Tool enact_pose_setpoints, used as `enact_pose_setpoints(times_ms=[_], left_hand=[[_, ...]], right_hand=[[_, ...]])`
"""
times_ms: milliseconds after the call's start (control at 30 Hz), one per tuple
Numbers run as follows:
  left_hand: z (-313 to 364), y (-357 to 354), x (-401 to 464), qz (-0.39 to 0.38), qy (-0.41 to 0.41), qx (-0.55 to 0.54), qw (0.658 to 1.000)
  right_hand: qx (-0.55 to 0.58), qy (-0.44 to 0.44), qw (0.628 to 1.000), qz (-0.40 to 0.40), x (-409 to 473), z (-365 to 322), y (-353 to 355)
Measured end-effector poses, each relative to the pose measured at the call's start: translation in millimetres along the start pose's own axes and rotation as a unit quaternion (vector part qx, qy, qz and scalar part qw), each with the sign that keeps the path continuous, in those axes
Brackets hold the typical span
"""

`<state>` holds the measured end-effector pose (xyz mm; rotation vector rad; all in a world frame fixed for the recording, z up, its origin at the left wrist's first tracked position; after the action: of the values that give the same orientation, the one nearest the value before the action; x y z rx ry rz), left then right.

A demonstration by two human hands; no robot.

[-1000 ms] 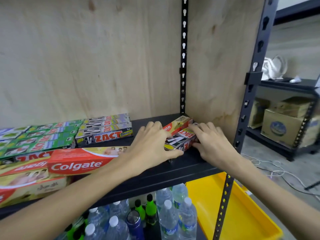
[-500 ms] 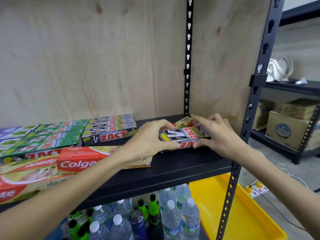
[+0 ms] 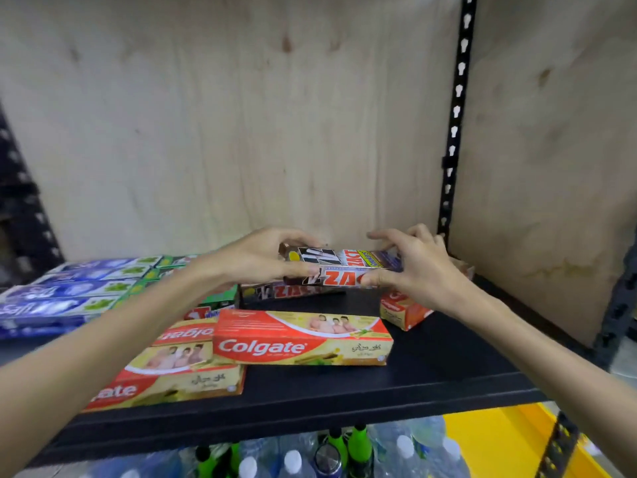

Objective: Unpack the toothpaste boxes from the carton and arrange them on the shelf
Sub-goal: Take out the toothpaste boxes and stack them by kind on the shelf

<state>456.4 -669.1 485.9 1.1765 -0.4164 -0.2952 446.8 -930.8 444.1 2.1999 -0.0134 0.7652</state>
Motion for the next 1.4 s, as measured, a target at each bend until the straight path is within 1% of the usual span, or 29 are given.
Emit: enact_pose_setpoints(times_ms=[67,133,233,333,400,533,733,867,1000,1100,1167,1233,1333,1400], left_hand=[[-24.6,9.2,-3.1,-0.016,0.017,0.001,1.000],[-43.6,9.2,-8.3,-0.038,0.030,0.012,0.999],[-61.5,0.1,-15.2,-0.041,0.022,0.038,0.998],[-73.1,-7.9,-18.3,-0.048,0.000,0.092,0.995],[-79.2,-11.2,-15.7,-0.038,-0.019,0.142,0.989],[-90.6,-17.2,-15.1,0.000,-0.049,0.197,0.979],[-107.2,-18.0,-22.5,0.012,-0.013,0.213,0.977],[-111.1,-15.4,-24.2,-0.010,0.004,0.219,0.976],[-111.4,-14.1,-26.0,-0.007,0.021,0.223,0.975],[-107.2,-14.5,-28.1,-0.014,0.026,0.232,0.972],[-104.4,-12.7,-28.7,-0.026,0.034,0.225,0.974],[-98.8,-7.1,-27.2,-0.021,0.053,0.184,0.981],[-76.4,0.6,-17.5,0.030,0.063,0.089,0.994],[-48.6,-2.1,-4.5,0.038,0.037,0.024,0.998]], right_hand=[[-0.010,0.016,1.000,-0.025,15.8,-10.6,-16.7],[-0.010,0.014,0.998,-0.058,26.6,-13.8,-32.2],[-0.012,0.012,0.995,-0.102,31.8,-9.4,-48.9],[0.002,0.000,0.991,-0.131,31.3,-4.7,-60.8],[0.030,-0.002,0.991,-0.128,31.6,-3.9,-65.5],[0.057,0.012,0.991,-0.119,35.9,-3.8,-68.7],[0.056,0.012,0.992,-0.114,43.6,-7.5,-78.2],[0.035,0.011,0.994,-0.099,42.1,-8.4,-84.3],[-0.041,0.026,0.997,-0.064,40.5,-10.2,-82.6],[-0.048,0.010,0.996,-0.078,39.2,-11.7,-78.4],[-0.040,-0.001,0.996,-0.084,37.5,-13.4,-69.9],[-0.032,-0.005,0.997,-0.070,32.2,-14.8,-54.4],[-0.003,-0.010,1.000,-0.017,19.7,0.0,-25.5],[0.010,-0.011,1.000,0.017,10.7,22.3,-6.8]])
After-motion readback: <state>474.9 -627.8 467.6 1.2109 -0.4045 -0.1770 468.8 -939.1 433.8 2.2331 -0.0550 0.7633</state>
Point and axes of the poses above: each hand's wrist, its own x-axis towards the middle knuckle, its own y-axis out of the back of the hand, z = x × y, the point moved 2 cm from there along x, towards the middle knuckle, and after that the axes turned 15 degrees about x, right-handed, at the moved point
